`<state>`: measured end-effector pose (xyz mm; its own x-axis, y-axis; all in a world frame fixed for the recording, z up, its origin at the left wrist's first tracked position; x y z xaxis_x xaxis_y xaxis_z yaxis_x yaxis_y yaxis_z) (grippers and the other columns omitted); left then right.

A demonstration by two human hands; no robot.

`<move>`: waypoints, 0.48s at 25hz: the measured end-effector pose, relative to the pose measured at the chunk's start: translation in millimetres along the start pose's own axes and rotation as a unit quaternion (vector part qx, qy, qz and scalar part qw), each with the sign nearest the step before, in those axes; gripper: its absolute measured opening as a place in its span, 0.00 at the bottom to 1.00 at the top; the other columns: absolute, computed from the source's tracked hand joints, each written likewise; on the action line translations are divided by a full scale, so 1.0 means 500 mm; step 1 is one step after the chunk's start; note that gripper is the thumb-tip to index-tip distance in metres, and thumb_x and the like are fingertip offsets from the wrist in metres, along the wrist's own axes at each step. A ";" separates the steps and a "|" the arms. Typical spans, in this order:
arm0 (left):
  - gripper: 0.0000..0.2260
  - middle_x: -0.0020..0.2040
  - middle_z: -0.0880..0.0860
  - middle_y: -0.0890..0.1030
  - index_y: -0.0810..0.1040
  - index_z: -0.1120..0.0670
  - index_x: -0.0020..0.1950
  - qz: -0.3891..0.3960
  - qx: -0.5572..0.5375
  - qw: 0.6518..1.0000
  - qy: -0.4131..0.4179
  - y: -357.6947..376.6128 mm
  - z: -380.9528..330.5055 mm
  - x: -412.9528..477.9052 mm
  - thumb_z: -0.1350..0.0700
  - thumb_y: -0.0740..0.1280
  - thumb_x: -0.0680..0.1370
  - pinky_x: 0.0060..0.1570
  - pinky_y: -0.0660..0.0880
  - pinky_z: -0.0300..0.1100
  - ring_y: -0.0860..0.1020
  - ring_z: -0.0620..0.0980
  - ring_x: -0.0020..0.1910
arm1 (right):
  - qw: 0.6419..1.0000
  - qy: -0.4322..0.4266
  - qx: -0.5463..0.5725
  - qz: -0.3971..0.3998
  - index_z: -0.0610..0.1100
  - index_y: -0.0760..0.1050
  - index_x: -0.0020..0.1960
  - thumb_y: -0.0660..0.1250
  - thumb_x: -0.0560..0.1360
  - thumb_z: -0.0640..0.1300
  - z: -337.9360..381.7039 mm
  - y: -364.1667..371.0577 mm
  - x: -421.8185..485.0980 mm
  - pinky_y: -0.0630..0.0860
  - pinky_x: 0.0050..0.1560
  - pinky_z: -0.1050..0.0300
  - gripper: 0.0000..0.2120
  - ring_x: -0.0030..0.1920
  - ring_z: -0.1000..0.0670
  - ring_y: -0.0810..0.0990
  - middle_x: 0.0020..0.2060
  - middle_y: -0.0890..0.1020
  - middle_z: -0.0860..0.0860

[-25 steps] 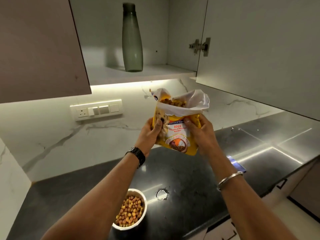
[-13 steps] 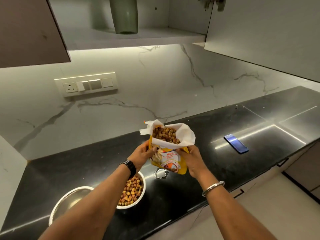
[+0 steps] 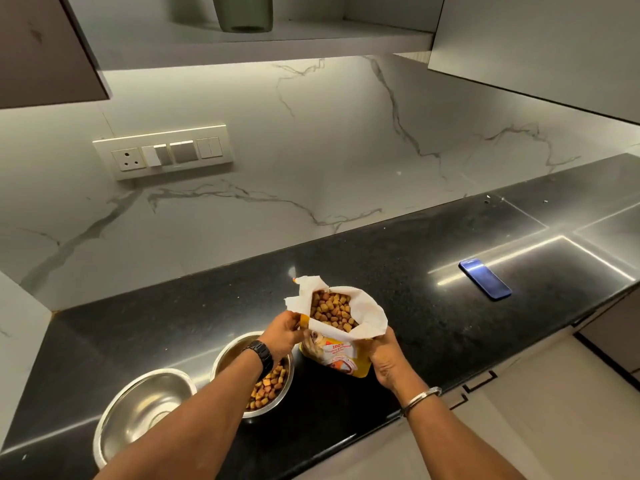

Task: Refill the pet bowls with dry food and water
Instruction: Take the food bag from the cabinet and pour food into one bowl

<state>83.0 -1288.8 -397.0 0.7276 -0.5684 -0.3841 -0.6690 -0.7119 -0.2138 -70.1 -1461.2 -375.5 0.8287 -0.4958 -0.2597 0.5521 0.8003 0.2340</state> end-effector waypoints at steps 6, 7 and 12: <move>0.20 0.65 0.55 0.82 0.75 0.58 0.68 0.015 0.047 0.999 0.006 0.018 -0.032 0.003 0.72 0.70 0.78 0.73 0.74 0.58 0.79 0.56 0.68 | 0.999 0.033 -0.016 -0.001 0.49 0.79 0.73 0.88 0.62 0.43 -0.036 -0.046 -0.003 0.81 0.66 0.31 0.41 0.67 0.39 0.84 0.65 0.86 0.44; 0.20 0.66 0.56 0.81 0.75 0.58 0.69 0.013 0.046 0.999 0.005 0.017 -0.033 0.001 0.72 0.70 0.78 0.74 0.74 0.58 0.78 0.57 0.70 | 0.999 0.039 -0.031 -0.002 0.49 0.79 0.73 0.87 0.64 0.39 -0.040 -0.050 -0.005 0.82 0.66 0.32 0.39 0.67 0.40 0.84 0.65 0.86 0.45; 0.27 0.76 0.57 0.75 0.72 0.57 0.76 0.002 0.055 0.998 0.017 0.000 -0.052 -0.023 0.73 0.69 0.79 0.75 0.71 0.54 0.71 0.58 0.78 | 0.989 0.036 -0.140 -0.023 0.55 0.79 0.68 0.76 0.71 0.26 -0.023 -0.061 -0.016 0.85 0.62 0.40 0.33 0.64 0.45 0.84 0.62 0.86 0.49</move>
<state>78.5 -1293.2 -369.5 0.7281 -0.5869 -0.3541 -0.6835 -0.6605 -0.3107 -94.4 -1477.9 -391.2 0.7884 -0.5171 -0.3332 0.5339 0.8443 -0.0469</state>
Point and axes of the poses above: each hand's wrist, its own x-axis towards the middle knuckle, its own y-axis out of the palm, z = x × y, the point moved 10 cm from there along x, towards the middle knuckle
